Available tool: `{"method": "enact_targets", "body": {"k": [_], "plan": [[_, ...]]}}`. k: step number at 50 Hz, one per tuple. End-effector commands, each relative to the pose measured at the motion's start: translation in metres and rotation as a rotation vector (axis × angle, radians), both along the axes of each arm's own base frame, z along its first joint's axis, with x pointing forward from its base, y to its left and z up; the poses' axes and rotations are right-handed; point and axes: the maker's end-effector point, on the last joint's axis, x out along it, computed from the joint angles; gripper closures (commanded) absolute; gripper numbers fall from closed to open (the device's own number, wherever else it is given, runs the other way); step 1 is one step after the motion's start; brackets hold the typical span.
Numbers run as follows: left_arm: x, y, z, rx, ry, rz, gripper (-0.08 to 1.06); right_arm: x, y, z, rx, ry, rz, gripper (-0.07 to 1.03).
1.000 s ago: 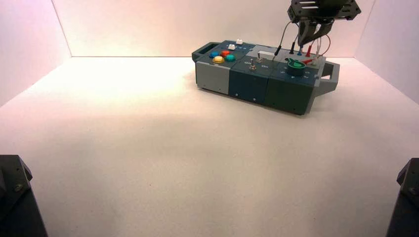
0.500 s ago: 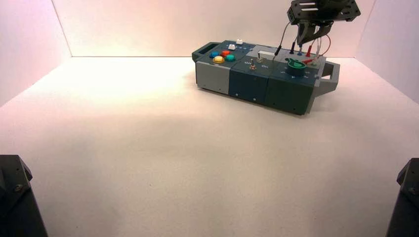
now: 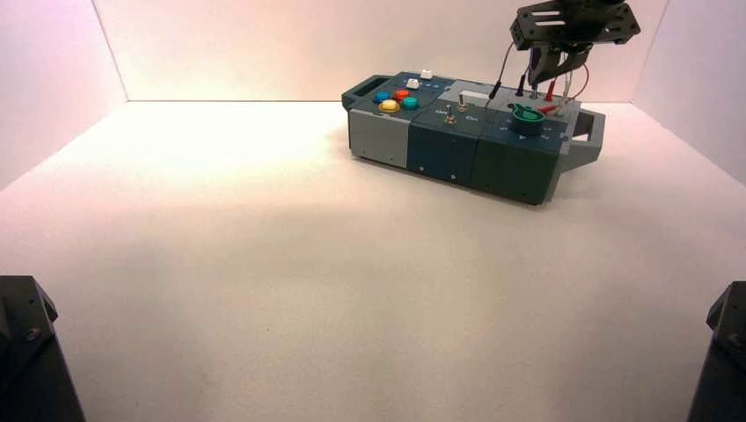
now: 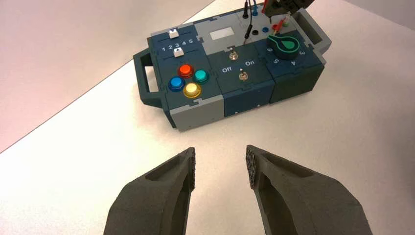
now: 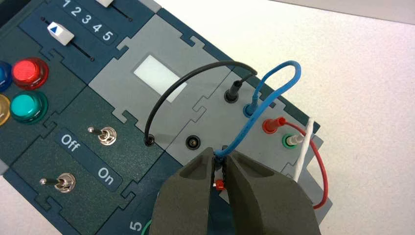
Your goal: Insert the blue wire.
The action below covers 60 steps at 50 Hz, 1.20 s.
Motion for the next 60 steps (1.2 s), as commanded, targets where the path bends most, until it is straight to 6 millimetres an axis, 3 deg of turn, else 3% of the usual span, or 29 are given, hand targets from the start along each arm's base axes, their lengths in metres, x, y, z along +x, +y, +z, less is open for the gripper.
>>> {"method": "enact_targets", "body": {"k": [1, 60], "plan": [[0.002, -0.002, 0.009, -0.012, -0.027, -0.004, 0.41, 0.005, 0.006, 0.010, 0.005, -0.041, 0.010, 0.99], [0.002, -0.002, 0.006, -0.005, -0.025, -0.006, 0.41, 0.012, 0.003, -0.001, 0.000, -0.062, 0.007, 0.99]]}}
